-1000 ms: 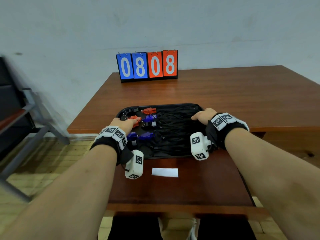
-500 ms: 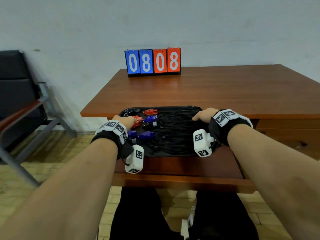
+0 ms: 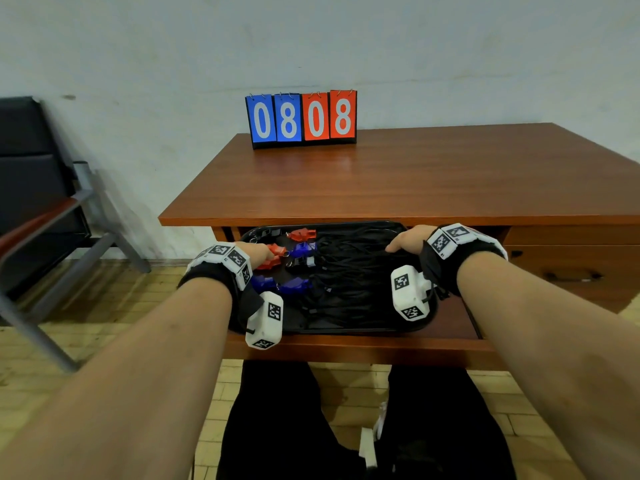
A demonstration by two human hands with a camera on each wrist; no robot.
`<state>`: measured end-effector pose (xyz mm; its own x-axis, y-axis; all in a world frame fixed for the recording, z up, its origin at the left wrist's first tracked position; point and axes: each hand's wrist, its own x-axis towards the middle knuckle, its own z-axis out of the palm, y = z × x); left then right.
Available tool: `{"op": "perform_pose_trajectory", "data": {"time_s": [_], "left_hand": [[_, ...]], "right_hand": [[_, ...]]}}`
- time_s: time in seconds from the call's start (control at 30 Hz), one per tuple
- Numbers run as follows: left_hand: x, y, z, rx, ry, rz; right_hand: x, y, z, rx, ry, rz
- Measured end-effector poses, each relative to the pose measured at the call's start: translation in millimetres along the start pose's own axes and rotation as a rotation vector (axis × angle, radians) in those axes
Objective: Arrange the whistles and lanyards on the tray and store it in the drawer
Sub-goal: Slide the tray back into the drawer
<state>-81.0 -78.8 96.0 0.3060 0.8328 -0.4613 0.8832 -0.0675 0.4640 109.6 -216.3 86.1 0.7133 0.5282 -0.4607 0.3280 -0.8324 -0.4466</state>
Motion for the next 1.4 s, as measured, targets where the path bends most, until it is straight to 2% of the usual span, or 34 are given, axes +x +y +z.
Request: {"op": "perform_pose_trajectory", "data": {"time_s": [0.07, 0.23, 0.33, 0.53, 0.77, 0.83, 1.13, 1.4], "left_hand": [[5.6, 1.1, 4.8, 0.066, -0.02, 0.017], [18.8, 1.0, 17.1, 0.145, 0.035, 0.022], [26.8, -0.3, 23.0, 0.204, 0.002, 0.037], [50.7, -6.2, 31.6, 0.016, -0.037, -0.028], [72.7, -13.0, 40.0, -0.125, 0.051, -0.09], [78.9, -14.7, 43.4, -0.146, 0.039, -0.104], [111.3, -29.3, 58.9, -0.214, 0.086, -0.043], [119.1, -37.1, 73.0, -0.168, 0.12, 0.018]], "right_hand": [[2.1, 2.4, 2.3, -0.012, -0.011, 0.01], [13.1, 8.0, 9.6, -0.029, -0.037, 0.034], [22.3, 10.7, 12.9, -0.048, -0.052, 0.053], [38.8, 13.6, 21.3, -0.065, -0.085, 0.06], [53.0, 16.3, 24.5, -0.016, -0.066, 0.086], [57.1, 18.8, 26.4, 0.003, -0.055, 0.097], [73.9, 28.6, 31.4, 0.124, -0.026, 0.133], [81.6, 36.7, 46.1, 0.244, 0.066, 0.075]]}}
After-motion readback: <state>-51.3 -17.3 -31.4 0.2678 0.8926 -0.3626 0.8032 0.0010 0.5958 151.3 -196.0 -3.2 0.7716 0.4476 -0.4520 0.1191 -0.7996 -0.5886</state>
